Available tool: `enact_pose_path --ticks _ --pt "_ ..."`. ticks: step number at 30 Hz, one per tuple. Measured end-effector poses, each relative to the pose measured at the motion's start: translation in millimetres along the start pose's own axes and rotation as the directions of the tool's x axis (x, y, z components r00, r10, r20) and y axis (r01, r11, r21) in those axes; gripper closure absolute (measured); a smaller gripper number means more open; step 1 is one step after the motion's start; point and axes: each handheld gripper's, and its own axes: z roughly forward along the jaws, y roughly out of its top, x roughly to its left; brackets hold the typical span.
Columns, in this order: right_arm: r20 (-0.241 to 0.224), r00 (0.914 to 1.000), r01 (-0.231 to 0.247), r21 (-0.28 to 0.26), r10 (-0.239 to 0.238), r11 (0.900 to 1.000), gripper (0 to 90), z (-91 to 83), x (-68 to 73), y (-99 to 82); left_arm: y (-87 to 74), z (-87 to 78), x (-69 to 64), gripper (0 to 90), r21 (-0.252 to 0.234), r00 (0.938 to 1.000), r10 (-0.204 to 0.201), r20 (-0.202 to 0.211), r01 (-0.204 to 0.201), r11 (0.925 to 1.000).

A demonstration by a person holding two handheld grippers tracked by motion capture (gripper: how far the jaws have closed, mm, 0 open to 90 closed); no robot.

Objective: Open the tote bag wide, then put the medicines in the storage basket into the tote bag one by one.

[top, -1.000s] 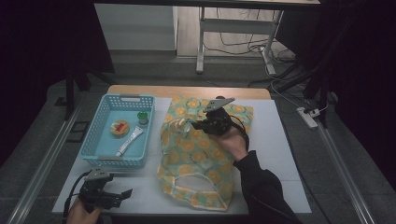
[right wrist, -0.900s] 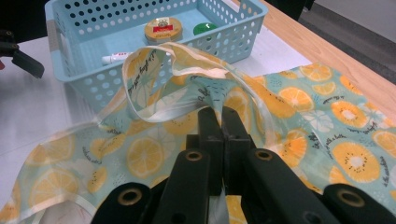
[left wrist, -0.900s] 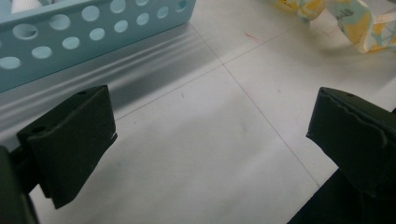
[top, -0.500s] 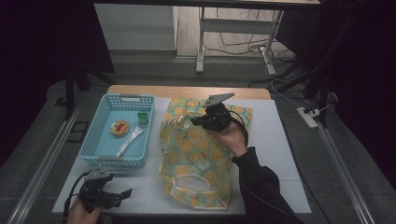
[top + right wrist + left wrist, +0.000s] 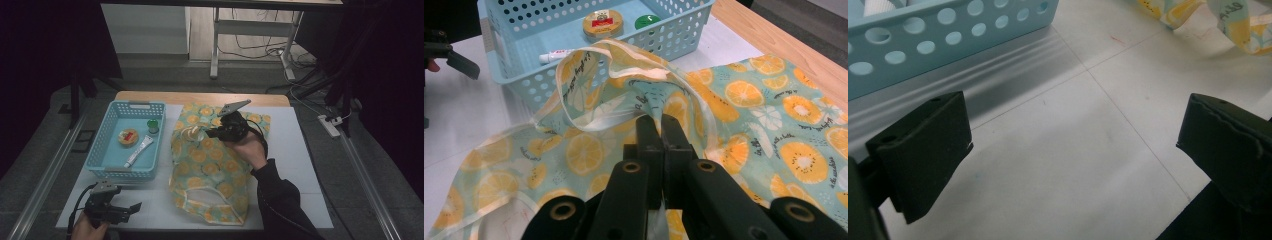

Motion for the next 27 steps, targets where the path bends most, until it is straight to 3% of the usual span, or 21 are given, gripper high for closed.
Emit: enact_pose_path --ticks 15,27 --pt "-0.004 1.0 0.004 0.019 -0.004 0.9998 89.8 0.0 2.5 -3.2 -2.5 -5.5 4.7 0.0 -0.055 0.999 -0.028 0.033 0.03 0.998" --pt "-0.008 1.0 -0.004 0.03 0.004 0.9996 89.7 -1.8 1.2 -5.0 1.4 -16.9 3.9 0.0 -0.09 0.999 -0.012 0.042 0.016 0.9958"
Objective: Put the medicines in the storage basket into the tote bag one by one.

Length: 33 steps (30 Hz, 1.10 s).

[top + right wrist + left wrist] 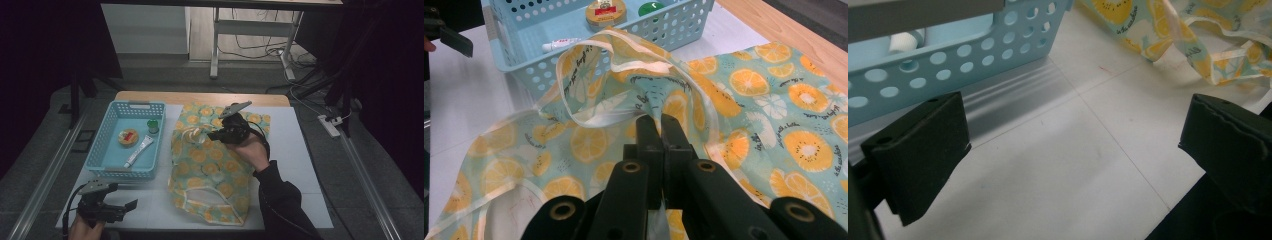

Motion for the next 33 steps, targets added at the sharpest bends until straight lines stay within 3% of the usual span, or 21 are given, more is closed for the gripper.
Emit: enact_pose_path --ticks 5,12,20,26,33 --pt "-0.003 1.0 0.008 0.001 -0.007 1.0 89.7 -0.1 1.1 -0.1 2.6 -2.9 1.1 0.6 -0.006 0.9993 0.029 0.022 -0.029 0.9995" --pt "-0.011 0.9999 0.001 0.009 -0.001 1.0 89.7 0.3 -0.1 -1.2 4.8 -11.6 9.0 1.1 -0.025 0.9987 0.028 0.041 -0.027 0.9993" --pt "-0.019 0.9998 -0.004 0.022 0.005 0.9997 89.8 0.4 -1.2 -1.9 11.4 -17.6 9.1 0.9 -0.035 0.9976 0.061 0.034 -0.06 0.9976" --pt "-0.024 0.9997 -0.007 0.022 0.008 0.9997 89.7 -0.5 -1.6 -2.2 17.2 -21.4 10.5 0.0 -0.069 0.9969 0.063 0.047 -0.059 0.9958" --pt "-0.026 0.9997 -0.004 0.021 0.004 0.9998 89.8 -1.2 -1.6 -2.5 30.9 -26.3 10.9 0.0 -0.066 0.9976 0.061 0.032 -0.058 0.9961"
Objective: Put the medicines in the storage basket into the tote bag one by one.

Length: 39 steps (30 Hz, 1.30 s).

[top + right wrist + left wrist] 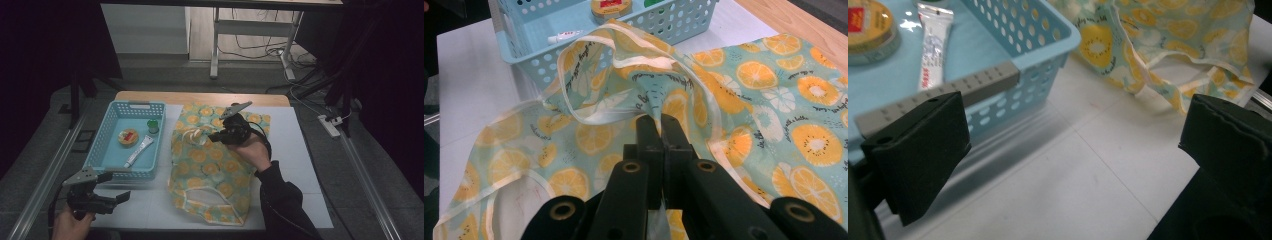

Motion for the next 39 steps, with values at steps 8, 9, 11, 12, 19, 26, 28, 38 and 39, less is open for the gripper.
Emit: enact_pose_path --ticks 8,9,11,12,19,26,28,38,39 --pt "-0.003 1.0 -0.001 0.003 0.001 1.0 89.7 0.8 -0.5 -0.8 13.9 6.7 3.9 0.0 0.011 0.9999 -0.014 -0.007 0.014 0.9998" --pt "-0.003 1.0 -0.002 0.004 0.002 1.0 89.7 1.0 -0.8 -1.0 15.3 8.0 4.9 0.0 0.014 0.9999 -0.015 -0.006 0.015 0.9998" --pt "-0.003 1.0 -0.003 0.004 0.003 1.0 89.7 1.1 -1.2 -1.2 18.8 10.2 7.3 0.0 0.018 0.9998 -0.017 -0.009 0.017 0.9997" --pt "-0.003 1.0 -0.003 0.004 0.003 1.0 89.8 1.1 -1.4 -1.3 20.8 11.3 8.4 0.0 0.018 0.9998 -0.019 -0.011 0.019 0.9997" --pt "0.0 1.0 0.007 0.002 -0.007 1.0 89.7 0.9 -1.5 -1.5 34.8 21.4 16.1 0.3 0.033 0.9996 -0.023 -0.018 0.024 0.9992" --pt "0.002 0.9999 0.011 -0.001 -0.011 0.9999 89.7 0.0 -0.8 -1.2 48.6 28.9 27.8 0.6 0.06 0.9981 -0.04 -0.047 0.043 0.9973" --pt "0.001 0.9999 0.014 -0.001 -0.014 0.9999 89.7 -0.4 -0.6 -1.1 52.6 31.3 31.1 1.0 0.073 0.9972 -0.037 -0.064 0.042 0.9964" --pt "0.002 0.9999 0.011 -0.007 -0.011 0.9999 89.7 -0.5 -0.1 -1.1 73.3 43.0 47.6 0.9 0.096 0.9956 -0.018 -0.092 0.027 0.995" --pt "0.003 0.9999 0.011 -0.007 -0.011 0.9999 89.7 -0.8 -0.1 -1.1 75.0 44.9 49.6 0.5 0.097 0.9957 -0.018 -0.09 0.027 0.9949"
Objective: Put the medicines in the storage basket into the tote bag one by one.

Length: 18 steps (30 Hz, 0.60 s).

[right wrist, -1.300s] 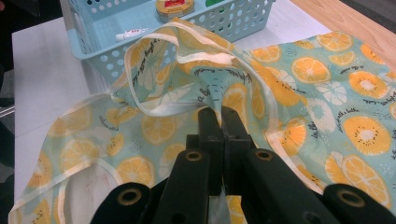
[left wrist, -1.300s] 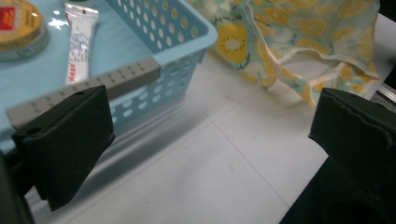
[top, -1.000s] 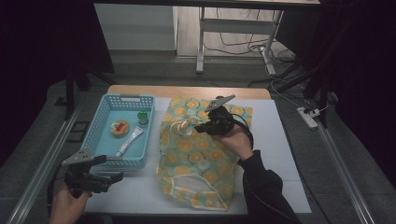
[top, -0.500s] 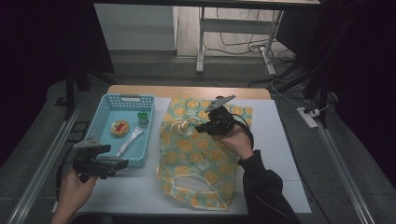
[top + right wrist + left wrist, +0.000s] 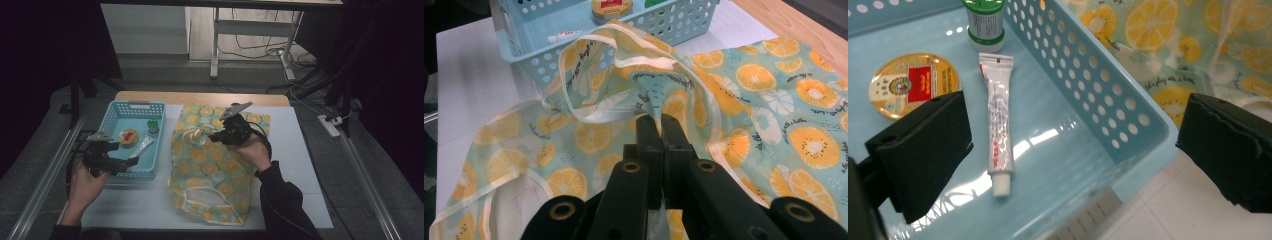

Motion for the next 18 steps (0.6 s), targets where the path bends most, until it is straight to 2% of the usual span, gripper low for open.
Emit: enact_pose_path --ticks 6,12,18 --pt "-0.001 1.0 -0.001 -0.004 0.001 1.0 89.7 -1.2 0.0 -0.1 9.8 9.5 8.2 0.0 0.0 0.9998 0.003 0.019 -0.003 1.0" --pt "-0.001 1.0 -0.003 -0.004 0.003 1.0 89.7 -1.0 -0.1 -0.2 19.5 16.2 16.2 0.0 0.027 1.0 -0.002 0.0 0.002 0.9996" --pt "0.001 1.0 -0.003 -0.004 0.003 1.0 89.7 -1.2 -0.1 -0.3 27.8 19.9 28.6 0.0 0.017 0.9999 0.001 -0.017 -0.001 0.9999"
